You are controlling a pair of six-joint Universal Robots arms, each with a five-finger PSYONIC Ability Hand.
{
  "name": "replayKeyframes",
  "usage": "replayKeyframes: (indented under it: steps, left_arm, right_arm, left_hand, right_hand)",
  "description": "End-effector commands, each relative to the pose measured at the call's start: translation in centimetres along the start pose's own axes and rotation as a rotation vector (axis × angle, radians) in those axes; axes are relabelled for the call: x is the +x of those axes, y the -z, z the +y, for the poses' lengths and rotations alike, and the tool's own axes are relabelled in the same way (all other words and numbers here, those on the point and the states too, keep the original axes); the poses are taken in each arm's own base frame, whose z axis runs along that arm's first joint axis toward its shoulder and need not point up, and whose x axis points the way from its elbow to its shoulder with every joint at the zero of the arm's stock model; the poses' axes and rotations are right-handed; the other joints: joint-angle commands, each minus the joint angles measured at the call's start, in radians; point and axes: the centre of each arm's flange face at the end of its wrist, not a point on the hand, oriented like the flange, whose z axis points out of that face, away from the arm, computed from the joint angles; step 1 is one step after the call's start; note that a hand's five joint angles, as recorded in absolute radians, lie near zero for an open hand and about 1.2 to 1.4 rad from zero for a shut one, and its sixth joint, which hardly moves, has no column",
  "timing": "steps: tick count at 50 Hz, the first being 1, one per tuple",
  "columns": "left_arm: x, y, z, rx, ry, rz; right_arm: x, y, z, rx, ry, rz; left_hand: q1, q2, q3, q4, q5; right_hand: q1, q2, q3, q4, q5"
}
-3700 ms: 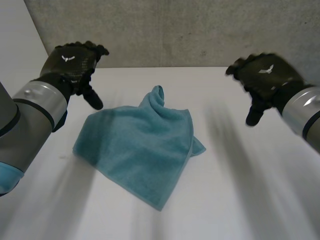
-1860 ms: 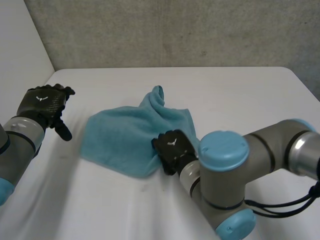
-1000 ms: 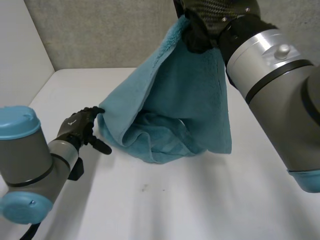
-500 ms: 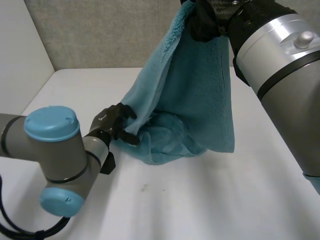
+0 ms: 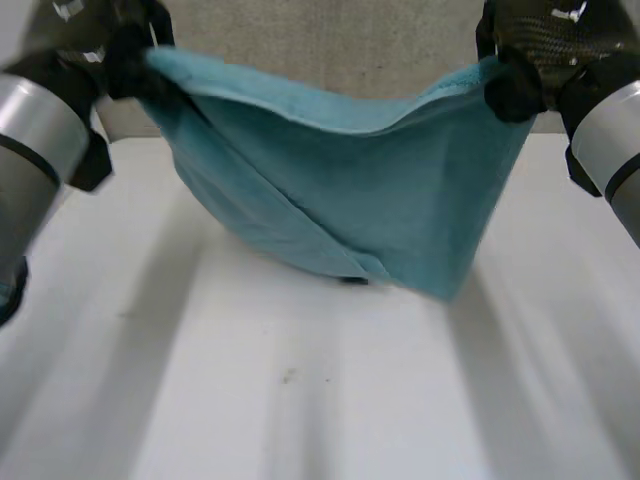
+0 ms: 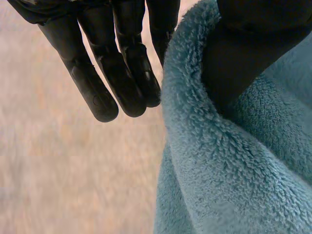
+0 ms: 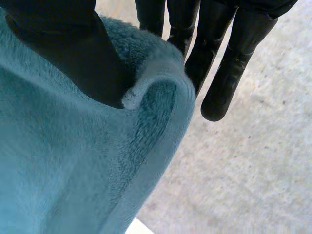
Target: Fold the laundry
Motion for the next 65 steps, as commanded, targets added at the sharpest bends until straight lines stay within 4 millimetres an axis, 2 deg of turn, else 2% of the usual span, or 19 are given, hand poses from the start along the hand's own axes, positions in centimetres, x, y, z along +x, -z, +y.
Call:
replayKeyframes:
  steps: [1,3,4,6,7,8,9,13,16,17,22,25,28,29,36,37,41,48,65]
  left_arm:
    - [-1.0,-1.8,1.8,-0.121,-0.047,0.017]
    - [-1.2,-2.2,3.8,-0.192,-0.043,0.015]
    - [-1.3,-2.6,6.0,-0.257,-0.038,0.021]
    - [-1.3,-3.1,8.3,-0.315,-0.038,0.026]
    - [-1.4,-3.5,10.5,-0.364,-0.041,0.029]
    - [-1.4,-3.5,10.5,-0.365,-0.041,0.029]
    - [-1.5,-4.1,13.6,-0.428,-0.047,0.029]
    - [-1.6,-5.5,17.3,-0.444,-0.055,0.029]
    - [-1.5,-6.0,18.7,-0.432,-0.056,0.033]
    - [-1.5,-6.3,19.0,-0.412,-0.057,0.032]
    - [-0.3,-5.9,19.1,-0.391,-0.061,0.044]
    - [1.3,-4.4,17.8,-0.389,-0.064,0.061]
    - [1.5,-3.0,16.4,-0.386,-0.068,0.043]
    - [1.5,-1.9,15.7,-0.393,-0.071,0.021]
    - [1.0,3.1,14.7,-0.446,-0.084,-0.119]
    - [1.1,4.4,15.0,-0.463,-0.079,-0.145]
    - [1.7,7.1,16.1,-0.498,-0.063,-0.193]
    - [2.3,10.3,17.6,-0.527,-0.083,-0.269]
    - [1.6,11.3,19.0,-0.545,-0.12,-0.342]
  right_arm:
    - [-1.1,0.3,3.1,-0.099,-0.007,-0.051]
    - [-1.3,0.2,4.1,-0.123,-0.008,-0.055]
    - [-1.5,0.2,4.6,-0.137,-0.008,-0.061]
    - [-1.8,-0.1,6.3,-0.186,-0.004,-0.068]
    - [-1.8,-0.2,6.8,-0.201,-0.004,-0.069]
    - [-1.9,-0.3,7.4,-0.217,-0.005,-0.068]
    - [-2.0,-0.5,8.3,-0.24,-0.005,-0.072]
    - [-2.3,-1.2,10.1,-0.262,-0.009,-0.072]
    - [-2.4,-1.5,10.7,-0.261,-0.008,-0.072]
    - [-2.5,-2.0,11.7,-0.258,-0.012,-0.068]
    - [-2.3,-2.9,13.5,-0.253,-0.014,-0.034]
    - [-2.2,-3.3,14.6,-0.261,-0.009,-0.007]
    - [-2.4,-3.4,15.4,-0.275,-0.002,0.0]
    - [-2.6,-3.5,16.0,-0.289,0.001,-0.002]
    - [-2.8,-3.6,18.0,-0.336,0.0,-0.006]
    - [-2.8,-3.6,18.0,-0.336,0.0,-0.006]
    - [-2.5,-3.7,18.1,-0.335,0.008,0.001]
    - [-1.6,-4.0,18.4,-0.338,0.013,0.025]
    - [1.1,-4.8,19.0,-0.322,0.066,0.134]
  left_hand:
    - [0.25,0.2,0.21,0.206,0.274]
    - [0.25,0.2,0.21,0.206,0.274]
    - [0.25,0.2,0.21,0.206,0.274]
    - [0.25,0.2,0.21,0.206,0.274]
    - [0.25,0.2,0.21,0.206,0.274]
    - [0.25,0.2,0.21,0.206,0.274]
    - [0.25,0.2,0.21,0.206,0.274]
    - [0.25,0.2,0.21,0.206,0.274]
    - [0.25,0.2,0.21,0.206,0.274]
    - [0.099,0.049,0.059,0.055,0.123]
    - [-0.448,-0.498,-0.488,-0.491,-0.424]
    - [-0.572,-0.622,-0.612,-0.615,-0.548]
    - [-0.633,-0.683,-0.673,-0.677,-0.609]
    - [-0.686,-0.736,-0.726,-0.73,-0.662]
    - [-0.698,-0.748,-0.738,-0.742,-0.674]
    - [-0.707,-0.757,-0.747,-0.751,-0.683]
    - [-0.704,-0.754,-0.744,-0.748,-0.68]
    - [-0.698,-0.748,-0.738,-0.742,-0.674]
    - [-0.684,-0.734,-0.723,-0.727,-0.659]
  right_hand:
    - [0.432,0.223,0.213,0.203,0.239]
    - [0.432,0.223,0.213,0.203,0.239]
    - [0.432,0.223,0.213,0.203,0.239]
    - [0.432,0.223,0.213,0.203,0.239]
    - [0.432,0.223,0.213,0.203,0.239]
    - [0.432,0.223,0.213,0.203,0.239]
    - [0.432,0.223,0.213,0.203,0.239]
    - [0.432,0.223,0.213,0.203,0.239]
    - [0.432,0.223,0.213,0.203,0.239]
    - [0.432,0.223,0.213,0.203,0.239]
    - [0.432,0.223,0.213,0.203,0.239]
    - [0.432,0.223,0.213,0.203,0.239]
    - [0.432,0.223,0.213,0.203,0.239]
    - [0.432,0.223,0.213,0.203,0.239]
    - [0.432,0.223,0.213,0.203,0.239]
    - [0.432,0.223,0.213,0.203,0.239]
    - [0.432,0.223,0.213,0.203,0.239]
    - [0.432,0.223,0.213,0.203,0.239]
    - [0.432,0.223,0.213,0.203,0.239]
